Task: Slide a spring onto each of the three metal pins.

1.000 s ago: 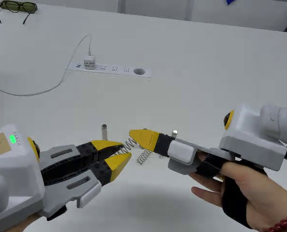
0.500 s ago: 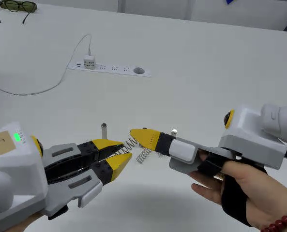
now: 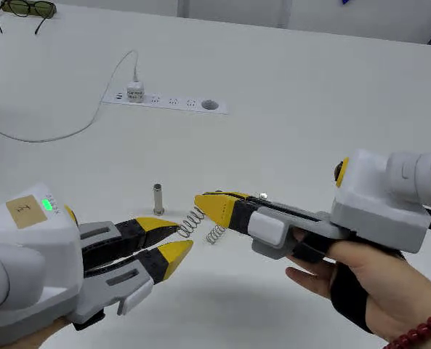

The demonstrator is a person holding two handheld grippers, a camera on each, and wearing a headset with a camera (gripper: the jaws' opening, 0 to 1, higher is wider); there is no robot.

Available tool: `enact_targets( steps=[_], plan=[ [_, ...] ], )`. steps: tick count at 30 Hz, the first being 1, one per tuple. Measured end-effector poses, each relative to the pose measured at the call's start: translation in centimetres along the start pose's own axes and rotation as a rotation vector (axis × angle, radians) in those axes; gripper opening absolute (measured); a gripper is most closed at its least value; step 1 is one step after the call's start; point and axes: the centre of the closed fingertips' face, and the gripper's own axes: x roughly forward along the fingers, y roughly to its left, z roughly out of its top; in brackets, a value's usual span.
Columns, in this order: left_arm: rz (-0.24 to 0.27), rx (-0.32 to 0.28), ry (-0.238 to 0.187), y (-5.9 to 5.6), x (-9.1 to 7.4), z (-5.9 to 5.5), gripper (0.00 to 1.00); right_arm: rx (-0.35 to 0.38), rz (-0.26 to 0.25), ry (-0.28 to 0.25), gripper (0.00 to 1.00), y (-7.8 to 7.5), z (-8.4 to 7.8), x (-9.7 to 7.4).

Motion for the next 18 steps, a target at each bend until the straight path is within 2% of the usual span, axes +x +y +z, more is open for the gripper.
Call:
enact_targets(
  steps=[5, 8, 14, 18],
  plan=[
    [0.013, -0.002, 0.032, 0.2, -0.1, -0.9, 0.18, -0.060, -0.012, -0.008, 0.11, -0.2, 0.2, 0.1],
    [0.022, 0.023, 0.048, 0.2, -0.2, -1.2, 0.21, -0.095, -0.020, -0.004, 0.11, -0.4, 0.3, 0.2],
    [0.034, 0.044, 0.054, 0.0, -0.3, -1.5, 0.23, -0.172, -0.047, -0.005, 0.11, -0.8, 0.8, 0.7],
    [0.038, 0.046, 0.095, -0.1, -0.3, -2.6, 0.26, -0.214, -0.068, -0.006, 0.11, -1.1, 1.1, 1.2]
  ],
)
